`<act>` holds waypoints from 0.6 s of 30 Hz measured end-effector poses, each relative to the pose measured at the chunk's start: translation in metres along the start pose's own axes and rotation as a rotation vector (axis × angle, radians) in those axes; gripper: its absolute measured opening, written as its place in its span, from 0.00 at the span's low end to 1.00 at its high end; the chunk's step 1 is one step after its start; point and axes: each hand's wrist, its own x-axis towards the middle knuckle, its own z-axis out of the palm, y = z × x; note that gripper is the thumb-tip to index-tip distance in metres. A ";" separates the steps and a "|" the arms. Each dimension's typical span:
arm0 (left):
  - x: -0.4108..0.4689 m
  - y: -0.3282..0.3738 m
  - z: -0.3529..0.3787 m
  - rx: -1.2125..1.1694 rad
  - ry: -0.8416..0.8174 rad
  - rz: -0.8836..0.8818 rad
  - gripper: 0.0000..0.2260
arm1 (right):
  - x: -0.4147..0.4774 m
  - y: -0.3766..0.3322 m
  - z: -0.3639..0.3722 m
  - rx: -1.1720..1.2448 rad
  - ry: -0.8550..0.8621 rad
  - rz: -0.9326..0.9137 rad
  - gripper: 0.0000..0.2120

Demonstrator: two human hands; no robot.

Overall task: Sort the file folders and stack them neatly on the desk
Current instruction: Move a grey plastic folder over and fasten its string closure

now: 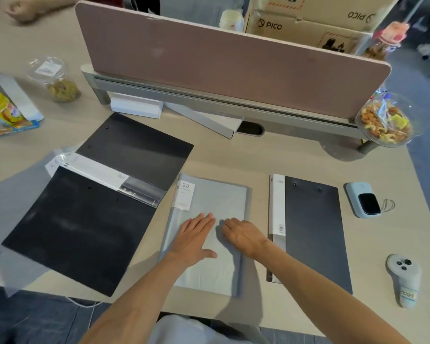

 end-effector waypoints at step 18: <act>0.000 0.001 0.001 0.000 0.012 -0.009 0.43 | -0.015 0.022 0.011 0.541 0.151 0.360 0.03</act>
